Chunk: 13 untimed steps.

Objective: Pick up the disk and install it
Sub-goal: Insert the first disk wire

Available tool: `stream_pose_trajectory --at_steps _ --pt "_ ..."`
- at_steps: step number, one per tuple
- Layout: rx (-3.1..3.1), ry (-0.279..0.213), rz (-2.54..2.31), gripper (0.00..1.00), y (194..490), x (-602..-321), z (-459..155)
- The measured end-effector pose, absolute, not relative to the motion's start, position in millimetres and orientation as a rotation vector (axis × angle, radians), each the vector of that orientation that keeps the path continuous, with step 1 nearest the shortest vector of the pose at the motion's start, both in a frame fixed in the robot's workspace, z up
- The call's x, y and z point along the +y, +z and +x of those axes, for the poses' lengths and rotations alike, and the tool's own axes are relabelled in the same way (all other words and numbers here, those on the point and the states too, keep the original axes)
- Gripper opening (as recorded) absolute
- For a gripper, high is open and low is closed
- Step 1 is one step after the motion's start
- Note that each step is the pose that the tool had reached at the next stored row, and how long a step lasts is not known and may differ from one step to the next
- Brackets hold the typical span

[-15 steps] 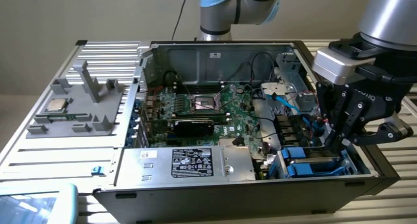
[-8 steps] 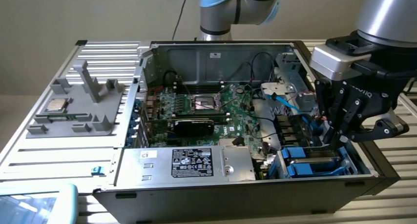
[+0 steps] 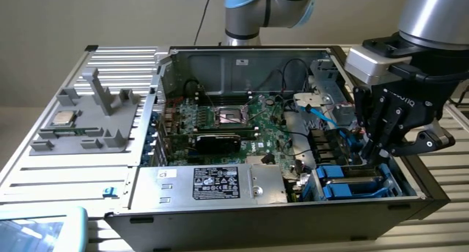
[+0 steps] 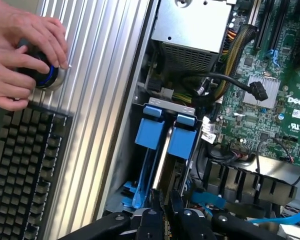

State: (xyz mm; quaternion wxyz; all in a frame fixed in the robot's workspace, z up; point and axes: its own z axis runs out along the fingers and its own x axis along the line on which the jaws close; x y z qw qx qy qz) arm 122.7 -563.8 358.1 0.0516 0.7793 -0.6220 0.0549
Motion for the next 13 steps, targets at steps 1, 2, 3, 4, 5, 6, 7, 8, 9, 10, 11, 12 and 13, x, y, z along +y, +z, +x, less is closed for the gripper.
stream_pose_trajectory --at_steps 1,2,3,4,5,6,7,8,9,10,11,12,13 --pt "-1.910 0.166 2.356 0.16 358.1 -563.8 122.7" --pt "-1.927 0.165 2.341 0.16 358.1 -563.8 122.7" --pt "-1.940 0.164 2.329 0.16 358.1 -563.8 122.6" --pt "-1.948 0.163 2.323 0.16 358.0 -563.7 122.5" --pt "-1.952 0.163 2.320 0.16 357.9 -563.3 122.4" --pt "-1.954 0.163 2.317 0.16 358.1 -562.9 122.3" --pt "-1.957 0.163 2.315 0.16 358.1 -562.5 122.1" --pt "-1.961 0.162 2.311 0.16 358.0 -562.2 121.9" --pt "-1.966 0.162 2.307 0.16 357.9 -562.0 121.8" --pt "-1.971 0.161 2.302 0.16 357.9 -561.9 121.7" --pt "-1.977 0.160 2.296 0.16 357.8 -561.8 121.5" --pt "-1.983 0.158 2.290 0.16 357.7 -561.7 121.4" --pt "-1.990 0.157 2.283 0.16 357.6 -561.6 121.4"
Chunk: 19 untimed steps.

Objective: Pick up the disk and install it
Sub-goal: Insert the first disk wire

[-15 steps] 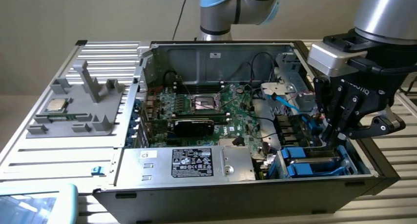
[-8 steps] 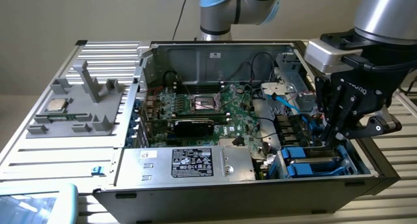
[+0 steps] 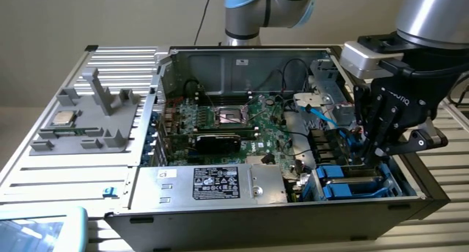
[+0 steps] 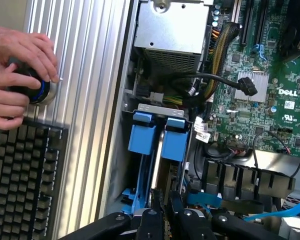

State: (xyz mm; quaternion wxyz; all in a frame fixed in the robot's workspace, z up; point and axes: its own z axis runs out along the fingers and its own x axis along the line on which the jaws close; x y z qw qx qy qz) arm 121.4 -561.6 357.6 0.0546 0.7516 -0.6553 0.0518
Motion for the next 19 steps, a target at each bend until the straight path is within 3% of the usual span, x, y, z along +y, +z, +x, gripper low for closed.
stream_pose_trajectory --at_steps 19 --pt "-2.059 0.134 2.210 0.16 357.5 -555.0 124.8"
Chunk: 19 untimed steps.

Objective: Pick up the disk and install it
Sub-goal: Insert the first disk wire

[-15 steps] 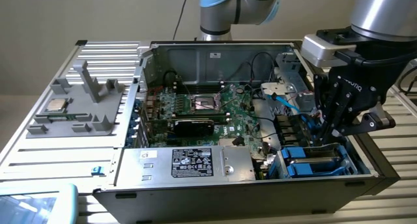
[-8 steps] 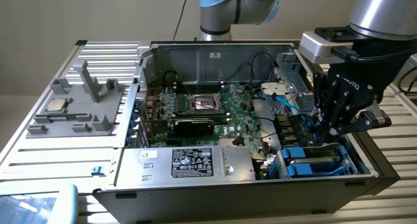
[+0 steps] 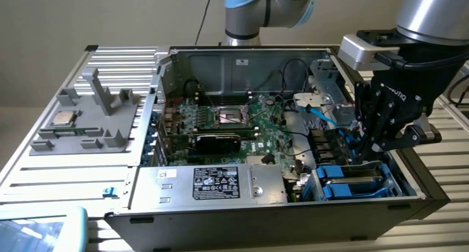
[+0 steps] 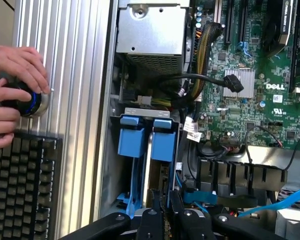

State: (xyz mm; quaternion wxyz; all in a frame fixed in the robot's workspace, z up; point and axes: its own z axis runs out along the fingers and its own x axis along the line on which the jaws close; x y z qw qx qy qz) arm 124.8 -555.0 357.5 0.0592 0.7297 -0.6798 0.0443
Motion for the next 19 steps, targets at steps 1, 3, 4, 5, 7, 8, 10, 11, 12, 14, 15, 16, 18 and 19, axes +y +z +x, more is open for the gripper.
stream_pose_trajectory --at_steps 1,3,4,5,7,8,10,11,12,14,15,16,18,19 --pt "-2.059 0.134 2.210 0.16 357.5 -555.1 124.8" --pt "-2.058 0.133 2.210 0.16 357.5 -555.1 124.8" --pt "-2.058 0.132 2.209 0.16 357.5 -555.1 124.8" --pt "-2.058 0.132 2.209 0.16 357.5 -555.1 124.8" --pt "-2.058 0.132 2.209 0.16 357.6 -555.1 124.8" --pt "-2.058 0.132 2.209 0.16 357.5 -555.1 124.8" --pt "-2.058 0.132 2.209 0.16 357.5 -555.1 124.8" --pt "-2.058 0.132 2.209 0.16 357.5 -555.1 124.8" --pt "-2.058 0.132 2.209 0.16 357.5 -555.1 124.8" --pt "-2.057 0.131 2.209 0.16 357.5 -555.1 124.8" --pt "-2.057 0.130 2.209 0.16 357.5 -555.1 124.8" --pt "-2.057 0.130 2.208 0.16 357.5 -555.1 124.8" --pt "-2.057 0.130 2.208 0.16 357.5 -555.1 124.8" --pt "-2.057 0.130 2.208 0.16 357.5 -555.1 124.8"
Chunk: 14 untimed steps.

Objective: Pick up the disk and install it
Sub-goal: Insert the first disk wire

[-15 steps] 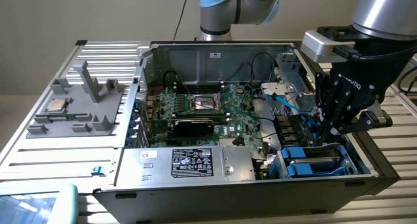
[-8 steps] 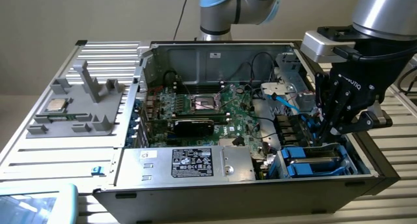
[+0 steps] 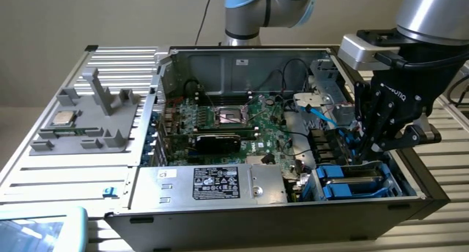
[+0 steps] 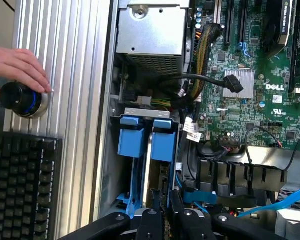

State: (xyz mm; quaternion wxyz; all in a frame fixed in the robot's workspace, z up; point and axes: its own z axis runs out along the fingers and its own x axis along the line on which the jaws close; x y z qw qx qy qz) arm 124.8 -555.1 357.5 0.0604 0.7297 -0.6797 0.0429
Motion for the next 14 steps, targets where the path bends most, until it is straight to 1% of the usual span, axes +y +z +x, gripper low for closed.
stream_pose_trajectory --at_steps 14 --pt "-2.060 0.129 2.205 0.16 357.4 -555.2 124.8"
